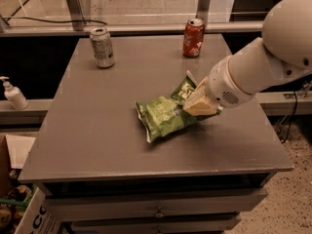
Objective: Move green jalapeno chip bag near coke can
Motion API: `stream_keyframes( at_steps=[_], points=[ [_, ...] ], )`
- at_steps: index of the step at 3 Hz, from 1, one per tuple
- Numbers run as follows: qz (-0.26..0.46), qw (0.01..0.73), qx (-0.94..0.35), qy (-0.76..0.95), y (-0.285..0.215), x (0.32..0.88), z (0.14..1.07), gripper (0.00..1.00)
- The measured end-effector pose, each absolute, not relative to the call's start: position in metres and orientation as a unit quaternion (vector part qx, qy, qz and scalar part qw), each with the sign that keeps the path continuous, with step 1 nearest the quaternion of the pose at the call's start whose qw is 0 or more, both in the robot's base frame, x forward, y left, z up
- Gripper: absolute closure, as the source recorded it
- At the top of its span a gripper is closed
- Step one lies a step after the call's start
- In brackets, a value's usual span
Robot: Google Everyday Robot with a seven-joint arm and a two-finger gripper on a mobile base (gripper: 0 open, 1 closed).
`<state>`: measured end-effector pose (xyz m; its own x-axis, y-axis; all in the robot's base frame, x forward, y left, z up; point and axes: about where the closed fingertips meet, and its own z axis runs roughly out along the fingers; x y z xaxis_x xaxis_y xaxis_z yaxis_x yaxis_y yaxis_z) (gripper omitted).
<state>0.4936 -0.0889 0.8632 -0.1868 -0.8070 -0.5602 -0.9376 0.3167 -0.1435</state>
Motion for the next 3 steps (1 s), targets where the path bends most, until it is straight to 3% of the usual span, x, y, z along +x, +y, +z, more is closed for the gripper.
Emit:
stream_keyframes(
  at_steps=[2,3],
  points=[
    [0.081,0.295,-0.495,0.813,-0.184,0.545,0.881,1.0],
    [0.081,0.295,-0.495,0.813,-0.183,0.545,0.881,1.0]
  ],
)
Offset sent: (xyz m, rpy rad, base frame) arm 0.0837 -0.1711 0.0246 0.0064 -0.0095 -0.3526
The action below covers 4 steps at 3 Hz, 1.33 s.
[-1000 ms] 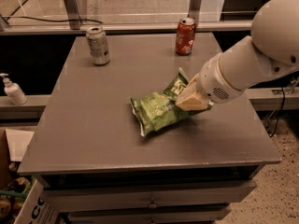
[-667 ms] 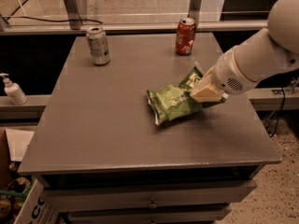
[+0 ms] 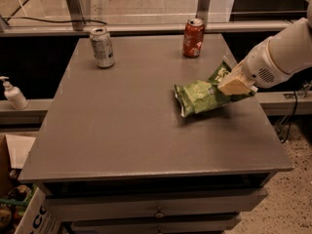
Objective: Move green jalapeno chip bag near coke can
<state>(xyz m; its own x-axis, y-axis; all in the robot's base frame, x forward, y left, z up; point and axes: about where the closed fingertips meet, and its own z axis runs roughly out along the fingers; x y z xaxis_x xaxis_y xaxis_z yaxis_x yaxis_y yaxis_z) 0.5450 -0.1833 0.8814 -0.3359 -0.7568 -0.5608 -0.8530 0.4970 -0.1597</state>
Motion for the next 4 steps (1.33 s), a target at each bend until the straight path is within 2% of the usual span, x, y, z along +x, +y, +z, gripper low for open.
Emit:
stream_keyframes(
  at_steps=[4],
  points=[
    [0.01,0.366,-0.453,0.813,-0.22,0.655,0.895,1.0]
  ],
)
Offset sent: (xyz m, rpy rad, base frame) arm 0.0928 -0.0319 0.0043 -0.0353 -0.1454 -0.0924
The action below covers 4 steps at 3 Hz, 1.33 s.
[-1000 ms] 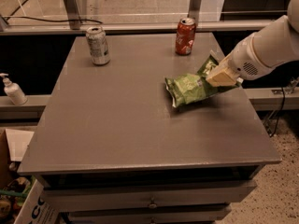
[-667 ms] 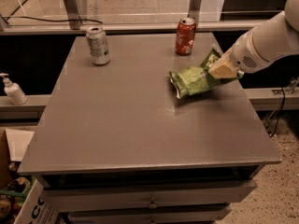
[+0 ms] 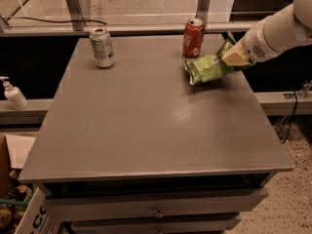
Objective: Move green jalapeno chip bag near coke can
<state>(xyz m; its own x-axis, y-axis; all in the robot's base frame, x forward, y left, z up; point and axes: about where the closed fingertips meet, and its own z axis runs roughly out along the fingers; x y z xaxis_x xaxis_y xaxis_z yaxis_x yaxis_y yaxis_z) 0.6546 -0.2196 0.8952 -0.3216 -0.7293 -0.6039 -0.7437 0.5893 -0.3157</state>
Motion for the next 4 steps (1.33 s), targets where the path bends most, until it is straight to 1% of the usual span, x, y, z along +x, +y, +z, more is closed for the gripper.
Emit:
stream_keyframes(
  at_steps=[3,4],
  points=[
    [0.009,0.383,-0.434,0.815,-0.218,0.709,0.876,1.0],
    [0.019,0.376,-0.434,0.818,-0.214,0.716,0.866,0.84]
  ],
)
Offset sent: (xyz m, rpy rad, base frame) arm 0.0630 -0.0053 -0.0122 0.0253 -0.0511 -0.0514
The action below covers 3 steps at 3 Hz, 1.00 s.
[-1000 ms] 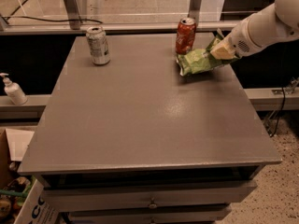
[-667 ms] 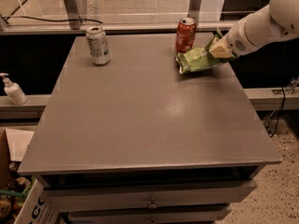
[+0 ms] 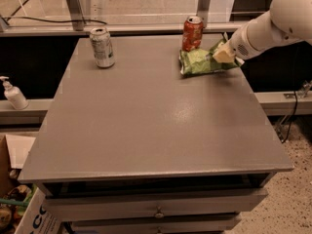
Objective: Move green jalapeno chip bag near coke can
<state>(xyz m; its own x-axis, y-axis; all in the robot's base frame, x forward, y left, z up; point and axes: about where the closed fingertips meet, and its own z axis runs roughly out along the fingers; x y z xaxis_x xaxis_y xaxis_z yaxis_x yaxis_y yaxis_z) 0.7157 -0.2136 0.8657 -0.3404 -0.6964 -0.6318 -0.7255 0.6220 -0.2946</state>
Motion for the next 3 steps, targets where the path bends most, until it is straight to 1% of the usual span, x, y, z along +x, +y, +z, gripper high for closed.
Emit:
stream_keyframes(
  at_steps=[1,3],
  points=[
    [0.03,0.37,-0.438,0.819,-0.2113,0.7183,0.8606,0.59],
    [0.045,0.365,-0.444,0.817,-0.2068,0.7173,0.8576,0.13]
  ],
)
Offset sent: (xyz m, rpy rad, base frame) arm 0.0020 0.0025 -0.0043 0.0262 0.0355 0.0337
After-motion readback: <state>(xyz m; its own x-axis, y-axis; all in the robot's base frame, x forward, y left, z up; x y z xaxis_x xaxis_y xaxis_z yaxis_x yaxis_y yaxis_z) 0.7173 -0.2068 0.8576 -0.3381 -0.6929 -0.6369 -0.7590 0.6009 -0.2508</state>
